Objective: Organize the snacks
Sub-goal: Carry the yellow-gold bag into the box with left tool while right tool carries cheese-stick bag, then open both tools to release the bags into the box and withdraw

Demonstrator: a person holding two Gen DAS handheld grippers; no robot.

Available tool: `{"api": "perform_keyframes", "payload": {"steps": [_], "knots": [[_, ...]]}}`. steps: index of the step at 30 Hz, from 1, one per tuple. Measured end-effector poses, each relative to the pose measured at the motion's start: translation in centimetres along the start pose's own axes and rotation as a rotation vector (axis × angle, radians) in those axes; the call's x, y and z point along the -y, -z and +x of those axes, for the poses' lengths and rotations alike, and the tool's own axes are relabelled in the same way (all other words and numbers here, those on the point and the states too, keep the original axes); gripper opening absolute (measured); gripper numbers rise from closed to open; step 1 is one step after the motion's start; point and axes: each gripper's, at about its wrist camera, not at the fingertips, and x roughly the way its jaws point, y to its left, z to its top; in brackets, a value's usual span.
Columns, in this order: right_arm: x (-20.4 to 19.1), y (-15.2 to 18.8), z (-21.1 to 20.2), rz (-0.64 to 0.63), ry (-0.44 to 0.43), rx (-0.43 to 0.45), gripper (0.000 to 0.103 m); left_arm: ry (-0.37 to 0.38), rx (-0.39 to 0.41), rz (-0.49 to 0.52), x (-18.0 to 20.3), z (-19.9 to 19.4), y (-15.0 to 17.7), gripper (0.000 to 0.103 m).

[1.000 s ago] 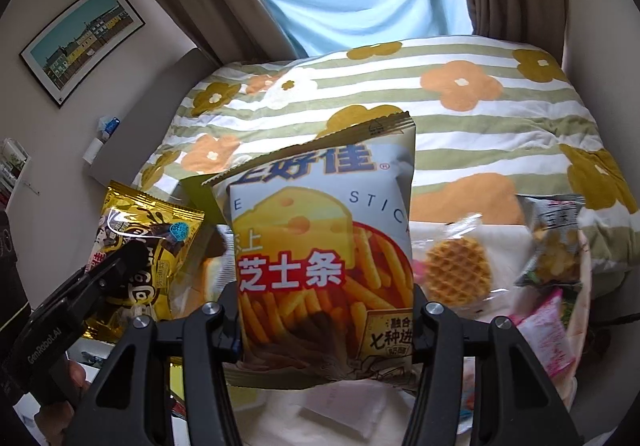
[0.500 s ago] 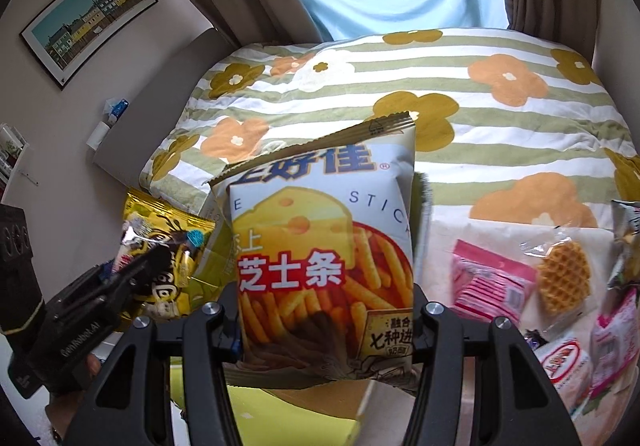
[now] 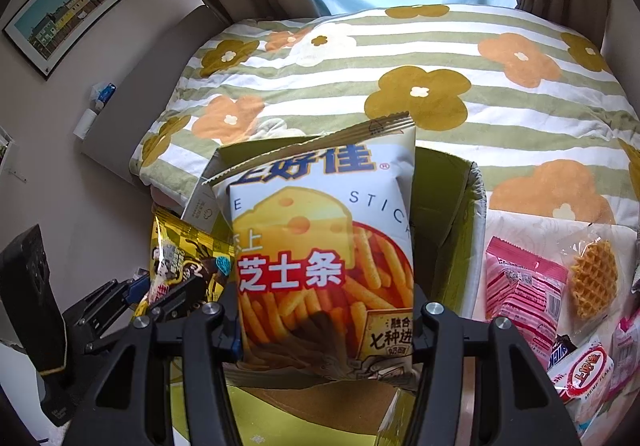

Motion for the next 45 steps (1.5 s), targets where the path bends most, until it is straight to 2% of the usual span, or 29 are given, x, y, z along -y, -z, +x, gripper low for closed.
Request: {"api": "perform_keyframes", "payload": {"steps": [1,3,11,21,22,23,24,26,27,36,45], "knots": [[0.0,-0.1,0.0,0.001,0.0,0.001,0.051,-0.007,0.001,0.006,0.3,-0.1,0.1,0.103],[-0.1,-0.2,0.0,0.0,0.001,-0.001,0.051,-0.001,0.026,0.013,0.5,-0.7,0.4,0.103],[-0.4,0.4,0.9,-0.02,-0.009,-0.043,0.051,0.032,0.027,-0.005,-0.3,-2.2,2.2,0.103],[-4.7,0.7,2.8,-0.119,-0.07,-0.096,0.053,-0.014,0.052,-0.025,-1.8,-5.1,4.1,0.103],[-5.1,0.8,3.1,-0.131,-0.06,-0.111,0.054,-0.017,0.051,-0.027,-1.9,-5.3,4.3,0.103],[-5.2,0.9,3.3,-0.13,-0.042,-0.122,0.062,-0.019,0.05,-0.03,-1.9,-5.4,4.4,0.103],[-5.1,1.1,3.4,-0.127,-0.029,-0.12,0.078,-0.017,0.049,-0.032,-2.0,-5.5,4.5,0.103],[-5.1,1.5,3.1,-0.128,-0.033,-0.086,0.096,-0.015,0.05,-0.033,-2.0,-5.7,4.8,0.103],[-5.0,1.7,2.9,-0.128,-0.035,-0.078,0.099,-0.015,0.051,-0.032,-1.9,-5.8,4.9,0.103],[-4.7,2.8,-0.5,-0.129,0.003,0.014,0.099,0.005,0.068,0.026,0.0,-6.9,4.5,0.103],[-3.9,3.3,-4.4,-0.094,0.044,0.089,0.099,0.072,0.09,0.084,2.1,-7.7,3.1,0.103]]}}
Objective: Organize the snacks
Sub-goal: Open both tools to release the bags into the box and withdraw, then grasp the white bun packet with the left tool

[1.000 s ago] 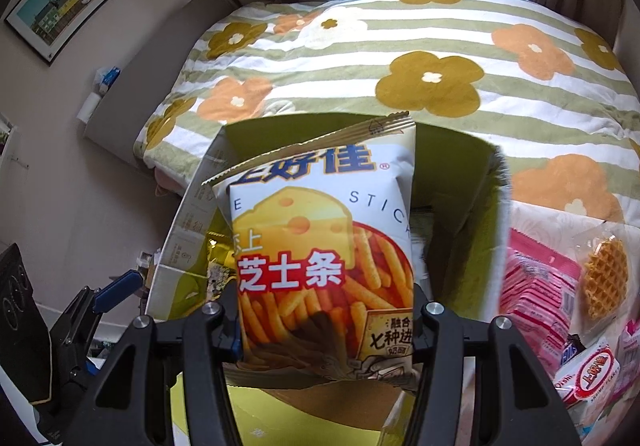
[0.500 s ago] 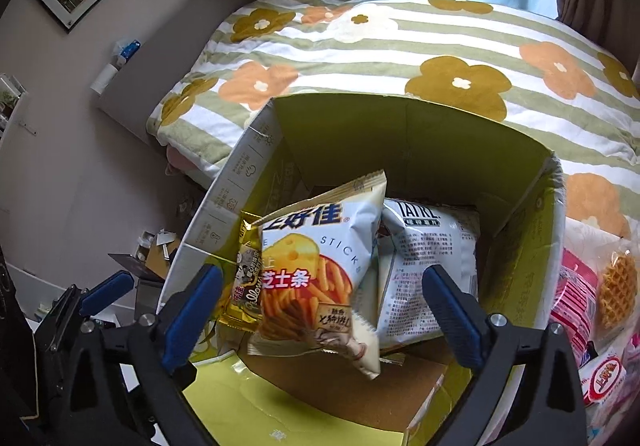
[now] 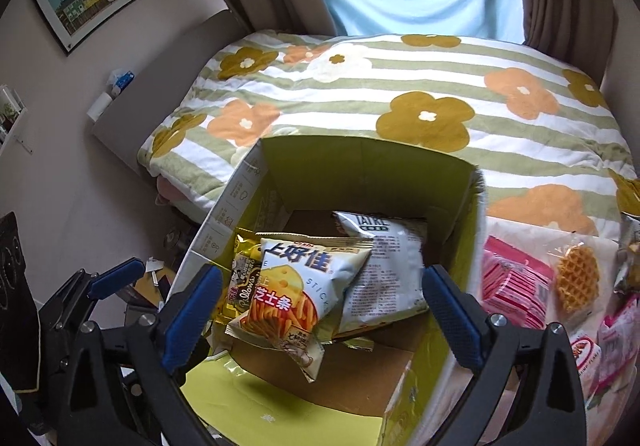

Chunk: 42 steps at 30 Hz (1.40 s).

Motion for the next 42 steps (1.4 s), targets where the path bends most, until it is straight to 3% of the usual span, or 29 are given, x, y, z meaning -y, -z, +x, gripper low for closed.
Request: {"api": "perform_keyframes", "payload": {"steps": [11,18,29,35,42], "knots": [[3.9,0.6,-5.7,0.055,0.117,0.119,0.102,0.085,0.023,0.044,4.1,0.5,-2.0,0.103],[9.9,0.5,-12.3,0.018,0.198,0.233,0.102,0.099,0.052,0.07,8.9,0.4,-3.2,0.103],[21.2,3.8,-17.8,-0.012,0.253,0.127,0.102,0.097,0.019,0.042,20.4,1.7,-2.0,0.103],[26.0,5.7,-18.0,-0.027,0.239,0.094,0.102,0.078,-0.027,-0.012,26.3,4.1,-0.5,0.103],[29.1,7.4,-15.7,-0.027,0.153,0.028,0.102,0.031,-0.11,-0.055,29.7,6.9,3.4,0.103]]}}
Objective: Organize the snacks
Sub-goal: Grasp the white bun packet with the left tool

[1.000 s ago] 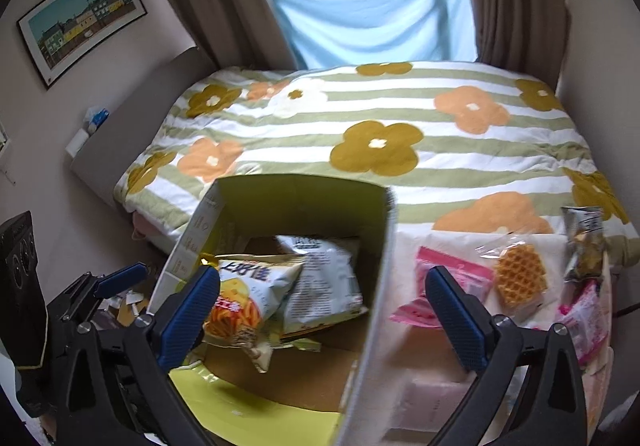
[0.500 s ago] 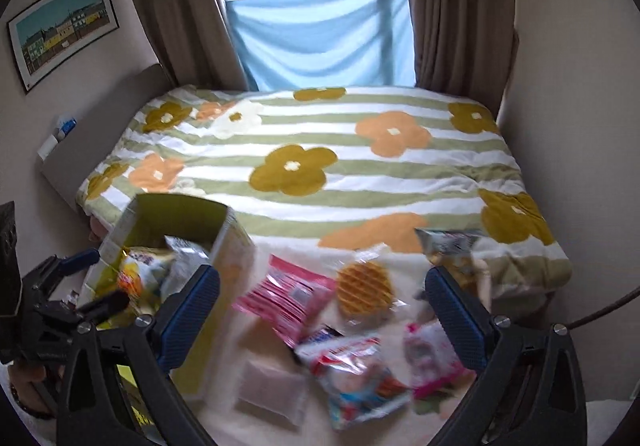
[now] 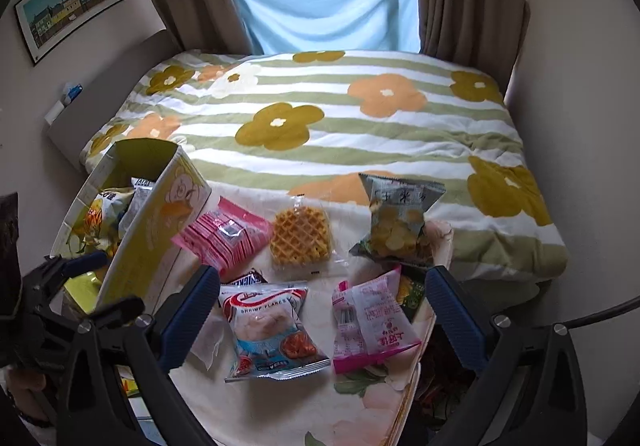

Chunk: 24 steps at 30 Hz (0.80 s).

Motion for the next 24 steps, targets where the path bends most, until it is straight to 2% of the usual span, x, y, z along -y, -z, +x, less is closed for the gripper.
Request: {"api": "perform_keyframes", "payload": {"steps": [3,7,10,13,16,21,24], "knots": [[-0.2,1.0,1.9,-0.021,-0.04,-0.046,0.102,-0.013,-0.028,-0.003,0.3,1.6,2.1,0.103],[-0.9,2.4,4.1,-0.048,-0.085,-0.081,0.102,-0.039,-0.022,0.017,0.5,3.2,4.2,0.103],[-1.5,3.4,5.9,-0.059,-0.125,-0.108,0.102,-0.087,0.035,0.03,0.3,4.3,6.0,0.103],[-2.2,4.7,7.8,-0.061,-0.161,-0.138,0.102,-0.121,0.047,0.035,-0.2,6.0,7.3,0.103],[-2.6,5.9,9.3,-0.068,-0.183,-0.16,0.102,-0.132,0.038,0.038,-0.9,7.7,8.2,0.103],[-3.1,7.0,11.3,-0.066,-0.204,-0.192,0.102,-0.196,0.062,0.023,-1.9,8.9,8.8,0.103],[-3.4,7.3,12.3,-0.068,-0.208,-0.21,0.102,-0.192,0.045,0.02,-2.6,9.9,8.7,0.103]]}}
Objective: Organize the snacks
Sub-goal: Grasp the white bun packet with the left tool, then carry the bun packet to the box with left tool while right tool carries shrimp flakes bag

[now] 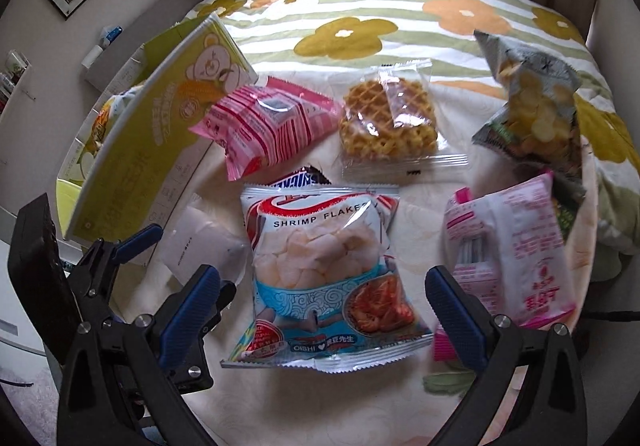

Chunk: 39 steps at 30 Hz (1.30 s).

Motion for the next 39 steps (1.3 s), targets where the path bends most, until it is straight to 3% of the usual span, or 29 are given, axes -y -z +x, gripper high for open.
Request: {"api": "perform_keyframes", "payload": {"steps": [6,13,18,20,22,25,31,37,39], "knots": [[-0.4,-0.2,1.6,-0.005,-0.005,-0.01,0.102,0.0,0.001,0.023,0.0,0.9,0.4,0.103],[-0.1,-0.4,2.2,0.008,-0.017,-0.012,0.102,-0.083,-0.032,0.076,0.9,2.2,0.5,0.103],[-0.2,-0.6,2.7,-0.006,-0.012,-0.025,0.102,0.033,-0.081,-0.037,-1.1,3.3,0.3,0.103],[-0.4,-0.6,2.9,-0.013,-0.008,-0.028,0.102,0.027,-0.081,-0.026,-1.0,3.3,0.4,0.103],[-0.3,-0.7,3.0,-0.015,-0.008,-0.032,0.102,0.033,-0.07,-0.009,-0.7,3.0,0.4,0.091],[-0.3,-0.9,3.4,-0.016,-0.009,-0.041,0.102,0.04,-0.069,-0.001,-0.8,2.7,0.5,0.083],[-0.4,-1.1,4.1,-0.024,-0.007,-0.056,0.101,0.048,-0.08,0.003,-1.1,2.2,0.6,0.079],[0.3,-1.3,5.0,0.006,-0.033,-0.07,0.089,0.056,-0.094,-0.008,-1.2,1.7,0.7,0.079],[0.3,-1.3,4.8,-0.001,-0.038,-0.069,0.076,0.051,-0.095,-0.001,-1.1,1.5,0.7,0.079]]}}
